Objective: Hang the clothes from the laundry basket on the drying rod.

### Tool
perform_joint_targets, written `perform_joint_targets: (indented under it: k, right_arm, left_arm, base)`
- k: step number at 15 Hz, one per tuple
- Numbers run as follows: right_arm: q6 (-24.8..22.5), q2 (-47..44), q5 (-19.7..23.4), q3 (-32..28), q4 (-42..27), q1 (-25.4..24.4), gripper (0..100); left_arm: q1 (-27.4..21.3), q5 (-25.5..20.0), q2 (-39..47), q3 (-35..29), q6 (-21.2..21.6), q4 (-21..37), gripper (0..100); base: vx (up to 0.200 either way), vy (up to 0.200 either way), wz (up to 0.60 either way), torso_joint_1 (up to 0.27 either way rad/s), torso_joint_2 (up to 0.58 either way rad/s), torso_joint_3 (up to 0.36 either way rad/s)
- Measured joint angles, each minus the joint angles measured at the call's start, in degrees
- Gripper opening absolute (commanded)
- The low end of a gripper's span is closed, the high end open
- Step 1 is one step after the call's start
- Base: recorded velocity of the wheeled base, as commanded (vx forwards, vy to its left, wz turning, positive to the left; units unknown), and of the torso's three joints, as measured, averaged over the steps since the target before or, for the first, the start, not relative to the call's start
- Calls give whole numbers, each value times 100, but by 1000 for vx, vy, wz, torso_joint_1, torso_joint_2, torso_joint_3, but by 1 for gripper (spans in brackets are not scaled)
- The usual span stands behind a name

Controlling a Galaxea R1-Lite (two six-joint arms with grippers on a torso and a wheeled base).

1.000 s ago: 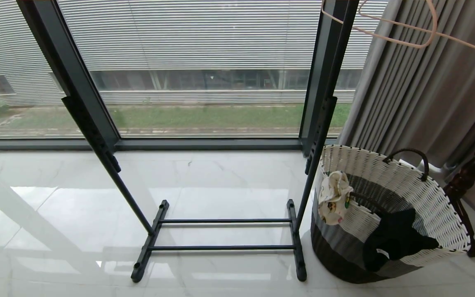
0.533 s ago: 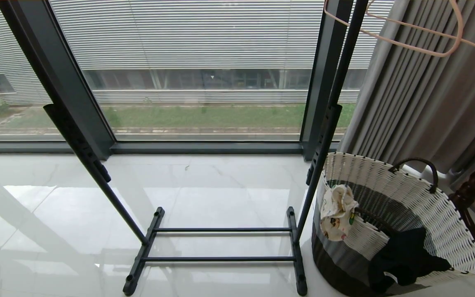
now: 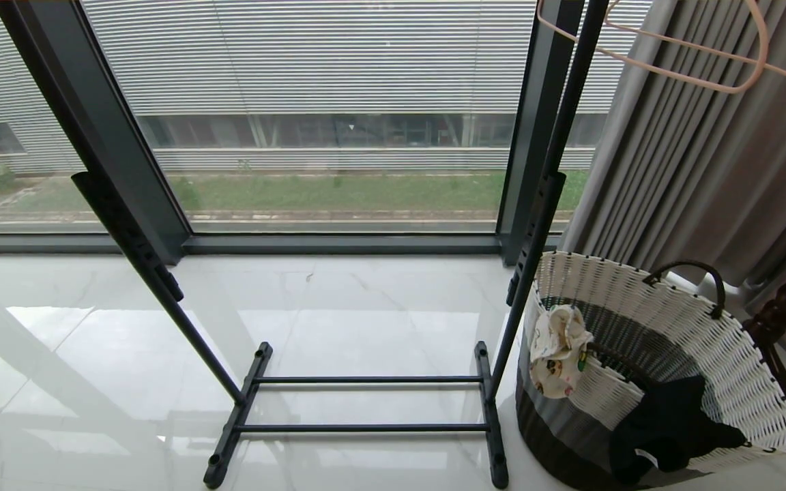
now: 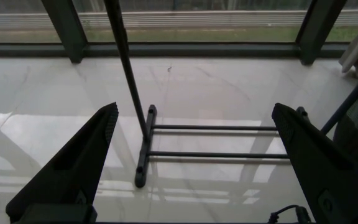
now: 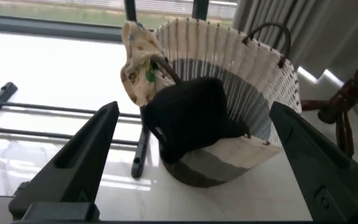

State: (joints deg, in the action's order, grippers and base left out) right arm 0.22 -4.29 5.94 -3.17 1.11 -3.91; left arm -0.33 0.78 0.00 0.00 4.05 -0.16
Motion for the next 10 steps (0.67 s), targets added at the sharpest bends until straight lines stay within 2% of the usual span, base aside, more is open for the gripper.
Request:
perform_joint_targets:
  k: [2,5,8,10]
  right_arm:
    - [-500,-358,115,-485,-318,-171,100]
    - [-1743,-1381,152,-868,-791,-302,100]
    - [-2726,-2920,158,-1039,-797,-339,100]
    - [-3227,-4166,158,-1119,-458,-350,100]
  left_arm:
    - [-5,-2,0,0,-26,0,100]
    - [-2,0,0,0,-38,0,100]
    - [0,0,0,0,-38,0,100]
    - [-2,0,0,0,-38,0,100]
  base:
    - [0,0,0,0,0,0]
    - [0,0,0,0,0,0]
    - [0,0,0,0,0,0]
    - [0,0,0,0,0,0]
